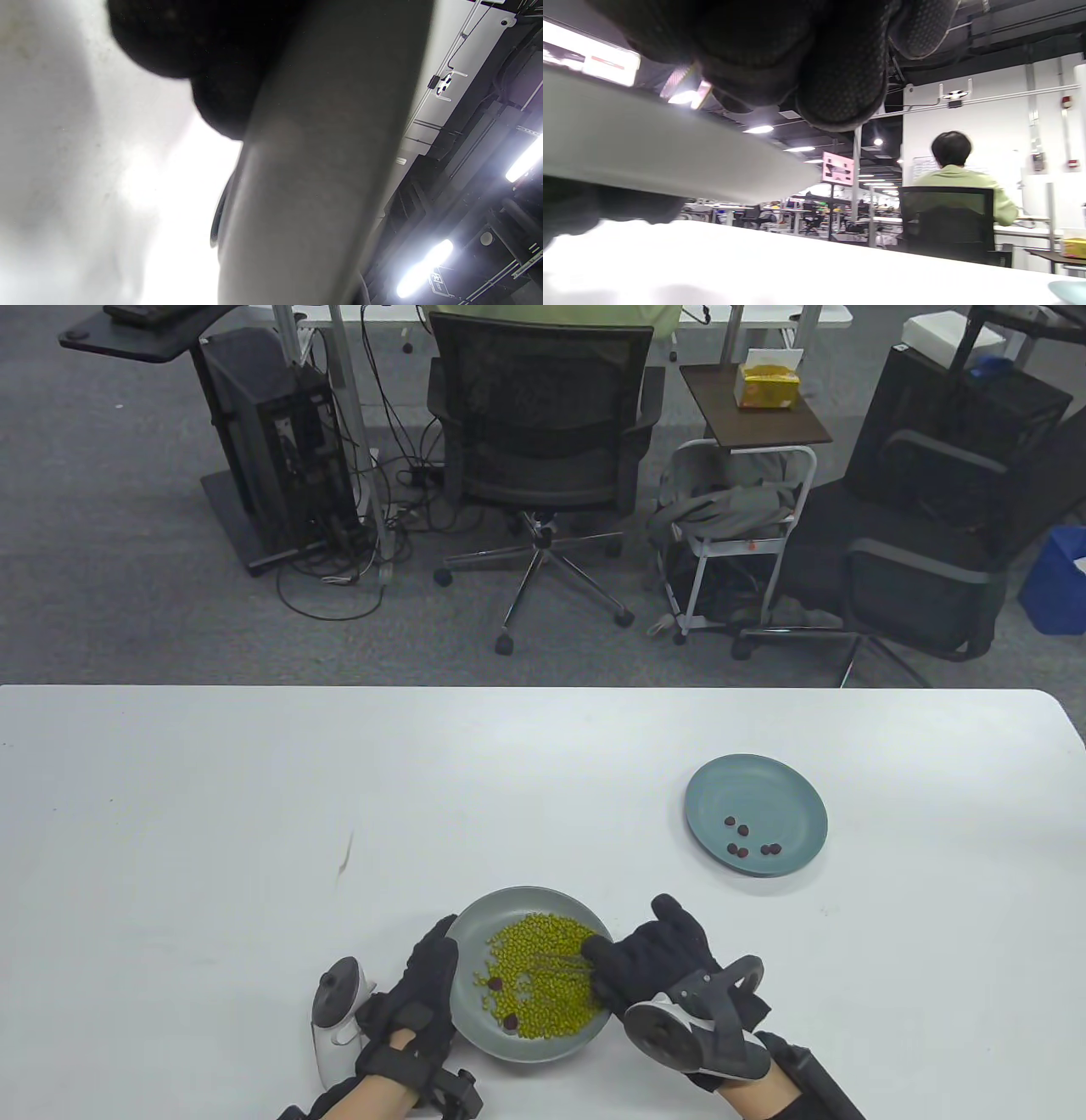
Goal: Pick cranberries with tweezers into plate
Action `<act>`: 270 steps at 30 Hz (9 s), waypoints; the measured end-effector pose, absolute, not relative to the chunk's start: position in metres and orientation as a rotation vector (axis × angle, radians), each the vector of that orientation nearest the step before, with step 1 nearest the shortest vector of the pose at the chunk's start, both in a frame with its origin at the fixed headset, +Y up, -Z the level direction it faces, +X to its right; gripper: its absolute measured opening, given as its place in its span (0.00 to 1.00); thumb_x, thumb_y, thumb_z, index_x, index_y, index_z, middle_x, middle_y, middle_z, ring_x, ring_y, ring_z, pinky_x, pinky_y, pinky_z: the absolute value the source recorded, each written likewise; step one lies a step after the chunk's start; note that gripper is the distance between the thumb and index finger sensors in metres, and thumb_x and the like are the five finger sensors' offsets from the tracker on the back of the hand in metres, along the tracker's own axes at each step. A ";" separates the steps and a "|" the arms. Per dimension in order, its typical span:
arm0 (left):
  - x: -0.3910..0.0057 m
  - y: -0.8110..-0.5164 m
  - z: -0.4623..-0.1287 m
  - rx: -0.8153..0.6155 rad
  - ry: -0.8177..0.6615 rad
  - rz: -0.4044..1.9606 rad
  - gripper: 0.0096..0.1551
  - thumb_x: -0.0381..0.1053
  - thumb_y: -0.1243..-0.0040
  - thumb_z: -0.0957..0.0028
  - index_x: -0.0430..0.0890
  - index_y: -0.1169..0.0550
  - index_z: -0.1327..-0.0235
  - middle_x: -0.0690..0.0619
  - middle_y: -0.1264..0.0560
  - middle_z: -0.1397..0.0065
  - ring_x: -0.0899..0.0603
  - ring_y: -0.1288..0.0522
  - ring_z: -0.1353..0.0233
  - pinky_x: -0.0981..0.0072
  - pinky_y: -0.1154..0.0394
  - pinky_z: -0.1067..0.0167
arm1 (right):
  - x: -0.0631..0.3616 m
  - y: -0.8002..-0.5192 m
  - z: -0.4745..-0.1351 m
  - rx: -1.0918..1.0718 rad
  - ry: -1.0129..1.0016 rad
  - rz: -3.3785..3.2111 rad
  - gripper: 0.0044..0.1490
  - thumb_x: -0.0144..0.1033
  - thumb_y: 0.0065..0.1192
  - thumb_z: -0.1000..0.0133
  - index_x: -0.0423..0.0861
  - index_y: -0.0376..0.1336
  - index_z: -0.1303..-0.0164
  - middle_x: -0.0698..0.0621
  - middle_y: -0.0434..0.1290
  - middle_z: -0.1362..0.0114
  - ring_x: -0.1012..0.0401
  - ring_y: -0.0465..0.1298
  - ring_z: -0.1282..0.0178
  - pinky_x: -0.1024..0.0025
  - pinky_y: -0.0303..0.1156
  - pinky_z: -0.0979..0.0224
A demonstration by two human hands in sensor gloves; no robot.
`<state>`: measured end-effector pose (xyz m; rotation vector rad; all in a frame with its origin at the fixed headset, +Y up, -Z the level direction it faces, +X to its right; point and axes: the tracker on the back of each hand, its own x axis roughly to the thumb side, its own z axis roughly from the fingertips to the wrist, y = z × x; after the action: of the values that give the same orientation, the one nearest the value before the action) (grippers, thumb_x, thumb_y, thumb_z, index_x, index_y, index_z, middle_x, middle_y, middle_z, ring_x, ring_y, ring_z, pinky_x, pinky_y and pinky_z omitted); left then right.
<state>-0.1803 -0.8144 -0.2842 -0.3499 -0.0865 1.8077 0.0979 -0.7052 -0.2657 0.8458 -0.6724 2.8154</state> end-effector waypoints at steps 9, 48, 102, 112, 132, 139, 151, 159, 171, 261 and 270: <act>-0.183 -0.814 -0.285 -0.325 -0.070 1.801 0.37 0.63 0.58 0.42 0.50 0.50 0.25 0.48 0.34 0.29 0.44 0.14 0.56 0.63 0.16 0.65 | 0.089 -0.706 -0.257 0.960 -0.607 2.752 0.30 0.58 0.54 0.56 0.59 0.71 0.48 0.66 0.78 0.59 0.64 0.78 0.47 0.55 0.54 0.18; -0.181 -0.816 -0.284 -0.341 -0.089 1.784 0.37 0.63 0.57 0.42 0.50 0.50 0.25 0.48 0.34 0.29 0.44 0.14 0.57 0.63 0.16 0.65 | 0.106 -0.696 -0.264 0.873 -0.677 2.756 0.29 0.58 0.54 0.56 0.57 0.73 0.52 0.65 0.78 0.62 0.64 0.78 0.50 0.53 0.55 0.19; -0.180 -0.816 -0.283 -0.359 -0.097 1.787 0.37 0.63 0.57 0.42 0.50 0.49 0.26 0.48 0.34 0.29 0.43 0.14 0.57 0.63 0.16 0.65 | 0.282 -0.711 -0.355 -0.325 -0.450 2.721 0.30 0.58 0.48 0.54 0.58 0.67 0.46 0.66 0.77 0.57 0.64 0.78 0.47 0.52 0.57 0.21; -0.180 -0.815 -0.284 -0.356 -0.089 1.803 0.37 0.63 0.57 0.42 0.50 0.49 0.26 0.48 0.33 0.30 0.44 0.13 0.58 0.63 0.16 0.66 | 0.219 -0.706 -0.341 0.024 -0.480 2.821 0.31 0.61 0.56 0.57 0.60 0.69 0.46 0.66 0.76 0.57 0.64 0.77 0.46 0.51 0.55 0.20; -0.174 -0.817 -0.283 -0.382 -0.113 1.777 0.37 0.64 0.57 0.42 0.50 0.49 0.25 0.48 0.33 0.29 0.44 0.14 0.57 0.63 0.16 0.65 | 0.079 -0.698 -0.266 0.821 -0.633 2.885 0.31 0.62 0.56 0.58 0.60 0.71 0.48 0.66 0.78 0.59 0.63 0.77 0.46 0.51 0.55 0.19; -0.173 -0.817 -0.283 -0.385 -0.121 1.768 0.37 0.64 0.57 0.42 0.50 0.49 0.25 0.48 0.33 0.29 0.44 0.14 0.57 0.63 0.16 0.65 | 0.073 -0.702 -0.265 0.856 -0.603 2.913 0.31 0.63 0.57 0.58 0.60 0.72 0.50 0.66 0.78 0.60 0.63 0.78 0.47 0.51 0.55 0.20; -0.172 -0.819 -0.282 -0.387 -0.127 1.762 0.37 0.63 0.57 0.42 0.50 0.49 0.25 0.48 0.33 0.29 0.43 0.14 0.57 0.63 0.16 0.65 | 0.068 -0.707 -0.265 0.864 -0.576 2.948 0.31 0.63 0.56 0.58 0.60 0.73 0.50 0.66 0.78 0.60 0.63 0.78 0.47 0.51 0.56 0.20; -0.171 -0.819 -0.282 -0.386 -0.129 1.758 0.37 0.63 0.57 0.42 0.50 0.49 0.25 0.48 0.33 0.29 0.43 0.14 0.57 0.63 0.16 0.65 | 0.068 -0.707 -0.264 0.871 -0.628 2.937 0.29 0.59 0.58 0.58 0.58 0.74 0.52 0.66 0.78 0.62 0.64 0.78 0.49 0.51 0.56 0.20; -0.173 -0.819 -0.282 -0.374 -0.115 1.763 0.36 0.62 0.57 0.42 0.50 0.50 0.26 0.48 0.34 0.29 0.44 0.14 0.57 0.63 0.16 0.65 | 0.087 -0.691 -0.261 0.796 -0.705 2.915 0.28 0.58 0.58 0.57 0.58 0.74 0.53 0.66 0.78 0.62 0.64 0.78 0.49 0.52 0.56 0.20; -0.300 -0.809 -0.398 -0.268 0.366 1.371 0.33 0.57 0.50 0.43 0.49 0.42 0.27 0.46 0.22 0.42 0.43 0.12 0.66 0.58 0.17 0.71 | 0.192 -0.720 -0.297 0.285 -0.499 2.781 0.31 0.57 0.54 0.55 0.60 0.65 0.42 0.67 0.76 0.55 0.64 0.78 0.44 0.52 0.56 0.19; -0.316 -0.808 -0.409 -0.311 0.535 1.225 0.34 0.57 0.48 0.45 0.45 0.39 0.28 0.47 0.19 0.45 0.46 0.11 0.72 0.62 0.16 0.78 | 0.189 -0.720 -0.297 0.318 -0.489 2.793 0.31 0.57 0.54 0.55 0.60 0.65 0.42 0.66 0.77 0.55 0.64 0.78 0.45 0.52 0.57 0.19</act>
<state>-0.3164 -0.8076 -0.4087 -0.3112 0.5346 1.2247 0.1889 -0.7202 -0.2973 0.3184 -0.4888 2.7930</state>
